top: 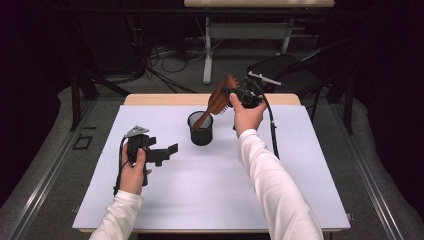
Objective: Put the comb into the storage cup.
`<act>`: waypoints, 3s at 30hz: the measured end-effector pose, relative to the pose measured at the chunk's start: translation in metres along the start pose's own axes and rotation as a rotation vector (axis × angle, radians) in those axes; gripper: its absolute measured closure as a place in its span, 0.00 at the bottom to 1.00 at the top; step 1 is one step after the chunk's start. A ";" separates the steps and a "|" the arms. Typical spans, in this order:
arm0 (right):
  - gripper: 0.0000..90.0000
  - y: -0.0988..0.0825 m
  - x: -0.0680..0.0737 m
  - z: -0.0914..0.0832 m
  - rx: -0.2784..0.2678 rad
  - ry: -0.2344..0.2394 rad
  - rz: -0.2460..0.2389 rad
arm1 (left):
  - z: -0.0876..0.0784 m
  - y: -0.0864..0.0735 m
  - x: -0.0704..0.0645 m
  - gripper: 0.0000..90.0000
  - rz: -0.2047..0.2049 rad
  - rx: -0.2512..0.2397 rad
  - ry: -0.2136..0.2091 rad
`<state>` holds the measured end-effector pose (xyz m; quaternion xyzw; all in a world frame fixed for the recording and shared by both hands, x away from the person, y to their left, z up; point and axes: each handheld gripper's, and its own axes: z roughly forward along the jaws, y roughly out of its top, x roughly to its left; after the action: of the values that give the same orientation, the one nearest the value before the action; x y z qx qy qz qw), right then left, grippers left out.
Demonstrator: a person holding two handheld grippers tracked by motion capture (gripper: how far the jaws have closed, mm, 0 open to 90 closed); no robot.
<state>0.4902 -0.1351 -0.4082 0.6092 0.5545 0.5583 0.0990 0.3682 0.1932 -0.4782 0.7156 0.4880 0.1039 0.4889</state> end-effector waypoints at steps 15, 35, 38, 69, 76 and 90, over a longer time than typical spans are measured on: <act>0.55 -0.010 -0.006 0.007 0.020 -0.004 0.004 | 0.002 -0.001 0.000 0.00 0.003 0.006 0.001; 0.55 -0.021 -0.008 0.016 0.050 -0.008 0.005 | 0.002 -0.001 0.001 0.00 0.003 0.005 0.005; 0.55 -0.021 -0.009 0.017 0.051 -0.008 0.007 | 0.002 -0.001 0.001 0.00 0.002 0.006 0.006; 0.54 -0.027 -0.022 0.022 0.076 -0.002 0.054 | 0.003 -0.002 0.001 0.00 0.003 0.007 0.008; 0.53 -0.027 -0.024 0.022 0.082 0.004 0.059 | 0.004 -0.002 0.000 0.00 0.003 0.011 0.006; 0.50 -0.026 -0.026 0.022 0.092 0.014 0.067 | 0.005 -0.003 0.000 0.00 0.006 0.015 0.006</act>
<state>0.4993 -0.1353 -0.4504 0.6274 0.5594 0.5395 0.0485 0.3697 0.1905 -0.4830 0.7204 0.4881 0.1035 0.4817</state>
